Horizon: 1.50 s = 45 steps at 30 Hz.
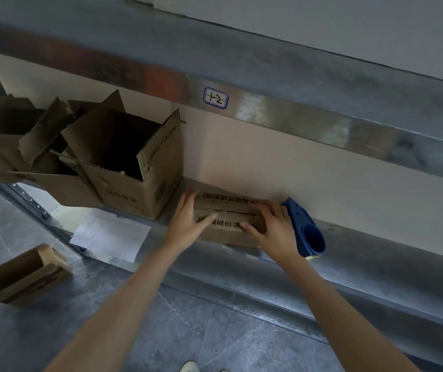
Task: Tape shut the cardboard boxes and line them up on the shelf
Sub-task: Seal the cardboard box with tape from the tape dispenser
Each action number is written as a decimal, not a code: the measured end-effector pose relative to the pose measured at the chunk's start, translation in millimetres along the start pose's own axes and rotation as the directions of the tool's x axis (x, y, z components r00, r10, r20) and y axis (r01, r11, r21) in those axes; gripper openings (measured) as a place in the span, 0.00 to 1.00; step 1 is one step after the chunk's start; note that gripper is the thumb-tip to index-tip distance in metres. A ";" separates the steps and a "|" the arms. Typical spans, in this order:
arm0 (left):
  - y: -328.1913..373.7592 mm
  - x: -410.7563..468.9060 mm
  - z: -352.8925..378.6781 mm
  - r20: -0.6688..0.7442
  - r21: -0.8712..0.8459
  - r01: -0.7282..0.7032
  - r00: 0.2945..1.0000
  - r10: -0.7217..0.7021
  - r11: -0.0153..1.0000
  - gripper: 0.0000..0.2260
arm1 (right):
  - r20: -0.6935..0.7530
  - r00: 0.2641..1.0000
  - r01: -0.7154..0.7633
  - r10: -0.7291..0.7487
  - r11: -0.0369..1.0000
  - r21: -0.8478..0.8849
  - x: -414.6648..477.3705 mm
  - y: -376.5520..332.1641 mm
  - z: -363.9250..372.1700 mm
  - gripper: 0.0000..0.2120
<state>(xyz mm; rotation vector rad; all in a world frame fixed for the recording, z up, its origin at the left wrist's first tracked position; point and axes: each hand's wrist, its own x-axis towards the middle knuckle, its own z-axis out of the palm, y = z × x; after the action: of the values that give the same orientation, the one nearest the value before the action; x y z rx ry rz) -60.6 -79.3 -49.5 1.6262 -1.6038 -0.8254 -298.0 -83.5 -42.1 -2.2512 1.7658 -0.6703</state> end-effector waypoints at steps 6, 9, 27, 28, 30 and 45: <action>0.3 11.1 18.3 -0.087 0.101 -0.048 0.995 0.057 0.994 0.36 | 0.088 0.995 -0.051 0.040 0.991 0.125 18.0 2.2 18.6 0.29; -4.7 12.6 25.3 -0.163 0.152 -0.106 0.978 0.131 0.983 0.33 | 0.078 0.997 -0.037 0.025 0.988 0.147 19.3 5.0 32.4 0.29; -23.8 19.3 23.4 -0.031 0.173 -0.228 0.971 0.237 0.958 0.38 | 0.102 0.995 -0.042 0.023 0.982 0.187 19.5 15.5 40.8 0.24; -23.7 19.0 22.6 -0.025 0.165 -0.231 0.971 0.238 0.959 0.38 | 0.114 0.993 -0.048 0.026 0.979 0.198 18.9 15.1 39.8 0.24; -24.2 18.3 20.4 -0.003 0.153 -0.227 0.973 0.230 0.962 0.39 | 0.112 0.992 -0.087 0.061 0.967 0.240 18.5 12.7 38.6 0.22; -13.2 20.5 29.7 -0.170 0.021 -0.102 0.980 0.104 0.995 0.20 | 0.102 0.985 -0.166 0.142 0.942 0.290 21.5 4.0 33.7 0.18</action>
<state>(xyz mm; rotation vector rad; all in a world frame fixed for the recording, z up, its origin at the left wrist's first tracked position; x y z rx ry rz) -77.3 -101.1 -76.2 1.5631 -1.5598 -0.6070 -281.8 -109.1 -68.5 -1.8933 1.6556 -0.7465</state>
